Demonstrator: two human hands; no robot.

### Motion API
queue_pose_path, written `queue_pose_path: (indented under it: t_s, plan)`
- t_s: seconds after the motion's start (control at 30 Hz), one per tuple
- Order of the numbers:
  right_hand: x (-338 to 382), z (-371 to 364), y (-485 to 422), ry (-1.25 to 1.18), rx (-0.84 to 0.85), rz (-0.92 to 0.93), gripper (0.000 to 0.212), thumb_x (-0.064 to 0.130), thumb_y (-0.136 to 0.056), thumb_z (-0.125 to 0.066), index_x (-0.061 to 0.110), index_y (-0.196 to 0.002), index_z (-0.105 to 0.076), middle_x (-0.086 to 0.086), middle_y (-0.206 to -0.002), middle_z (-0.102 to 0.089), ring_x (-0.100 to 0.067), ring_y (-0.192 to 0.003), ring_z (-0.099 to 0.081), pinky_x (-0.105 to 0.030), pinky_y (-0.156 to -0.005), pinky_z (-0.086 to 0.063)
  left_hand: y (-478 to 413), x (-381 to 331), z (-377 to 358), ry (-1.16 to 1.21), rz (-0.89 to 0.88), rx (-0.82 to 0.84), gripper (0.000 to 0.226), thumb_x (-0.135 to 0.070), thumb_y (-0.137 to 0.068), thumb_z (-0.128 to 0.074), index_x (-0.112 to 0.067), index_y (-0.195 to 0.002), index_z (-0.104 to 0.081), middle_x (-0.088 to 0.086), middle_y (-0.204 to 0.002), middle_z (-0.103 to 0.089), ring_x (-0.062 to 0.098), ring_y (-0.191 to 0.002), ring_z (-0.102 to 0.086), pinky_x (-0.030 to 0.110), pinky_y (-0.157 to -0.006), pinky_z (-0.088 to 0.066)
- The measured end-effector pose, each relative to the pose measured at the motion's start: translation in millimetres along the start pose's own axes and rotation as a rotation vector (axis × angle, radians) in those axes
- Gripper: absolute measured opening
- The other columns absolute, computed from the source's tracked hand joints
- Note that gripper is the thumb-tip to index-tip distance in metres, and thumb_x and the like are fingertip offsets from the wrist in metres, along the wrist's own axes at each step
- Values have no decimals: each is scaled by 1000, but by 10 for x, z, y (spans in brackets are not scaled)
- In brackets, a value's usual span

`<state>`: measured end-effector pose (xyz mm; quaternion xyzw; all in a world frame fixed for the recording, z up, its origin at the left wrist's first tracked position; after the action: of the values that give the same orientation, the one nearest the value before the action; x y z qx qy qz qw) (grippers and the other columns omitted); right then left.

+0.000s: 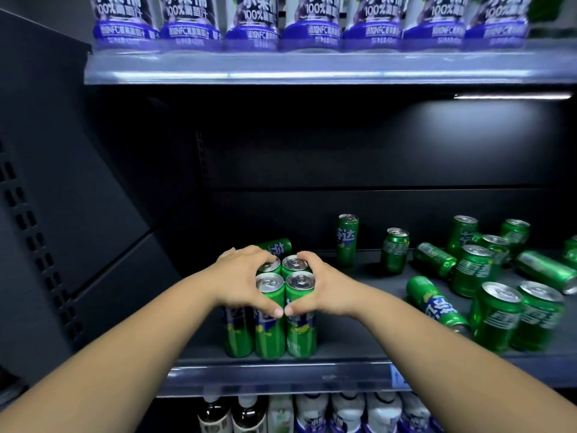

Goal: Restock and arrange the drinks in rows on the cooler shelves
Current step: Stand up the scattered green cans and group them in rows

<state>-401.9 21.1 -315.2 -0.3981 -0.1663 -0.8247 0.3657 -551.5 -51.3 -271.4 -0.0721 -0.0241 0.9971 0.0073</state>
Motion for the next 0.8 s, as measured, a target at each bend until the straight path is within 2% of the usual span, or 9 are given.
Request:
queue_pose_path:
  t_s: [0.1,0.17,0.27,0.33,0.4,0.5,0.6,0.73,0.8]
  plan:
    - [4,-15,47,-68,14,-5,140,47,-44,-97,36,-153,-10,8,-143,-48,-6,-125,-53,-33,-108,-46,20,-12,-18,-37,8,29,130,-92,-39,-58,-30,-150,-32,-11,-151,-35,14,-143,-29,51,-121,-7]
    - [-6,-2,94,-65,14,-15,148,53,-43,-97,40,-155,-1,6,-154,-36,-10,-137,-42,-37,-115,-38,33,-32,-24,-77,19,60,134,-93,-40,-54,-29,-154,-24,-8,-159,-26,17,-150,-15,54,-121,1]
    - [-46,76,198,-21,4,-41,148,61,-43,-93,39,-156,1,8,-164,-13,-14,-149,-22,-43,-121,-27,47,-44,-25,-116,40,124,141,-96,-37,-48,-30,-157,-14,-2,-165,-12,20,-153,1,53,-121,7]
    - [-98,177,291,-4,-18,-51,144,64,-44,-90,40,-156,-3,7,-166,-8,-16,-149,-20,-44,-120,-27,48,-55,-8,-116,40,160,152,-103,-29,-43,-30,-158,-10,0,-166,-8,20,-153,4,52,-121,8]
    - [-179,314,389,8,-60,-57,138,65,-46,-88,38,-156,-9,4,-165,-10,-18,-148,-23,-44,-119,-29,32,-97,44,-87,27,144,157,-108,-23,-32,-31,-158,-8,1,-166,-7,20,-153,3,51,-122,4]
    - [-384,538,571,6,-189,-81,126,61,-54,-88,33,-156,-18,-2,-162,-18,-21,-146,-29,-44,-117,-33,-42,-271,154,-18,-24,17,152,-109,-27,-27,-32,-157,-13,3,-166,-13,21,-152,-9,47,-123,-9]
    - [-641,724,827,-26,-338,-97,114,54,-61,-89,30,-154,-25,-1,-158,-26,-20,-144,-32,-41,-116,-33,-127,-601,177,26,-119,-112,141,-107,-37,-31,-32,-155,-20,1,-163,-22,20,-149,-23,41,-120,-23]
    - [-932,961,1152,40,-496,-86,105,47,-68,-87,27,-153,-29,2,-156,-28,-10,-142,-27,-27,-114,-25,-213,-1234,91,15,-246,-150,123,-96,-51,-47,-33,-154,-23,1,-162,-25,19,-148,-23,38,-120,-23]
    - [-1085,1089,1280,78,-549,-98,106,54,-66,-85,28,-153,-29,2,-160,-24,-12,-147,-23,-31,-119,-23,-305,-1553,9,-11,-296,-149,120,-93,-54,-46,-32,-154,-23,1,-161,-26,20,-147,-24,38,-120,-23]
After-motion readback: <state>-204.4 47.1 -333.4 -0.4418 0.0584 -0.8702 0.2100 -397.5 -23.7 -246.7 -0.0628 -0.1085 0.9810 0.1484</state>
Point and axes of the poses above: each hand's wrist, its own y-axis away from the middle knuckle, its own z-axis out of the back of the hand, x = y × z, the point moved 7 cm from there along -y, towards the middle knuckle
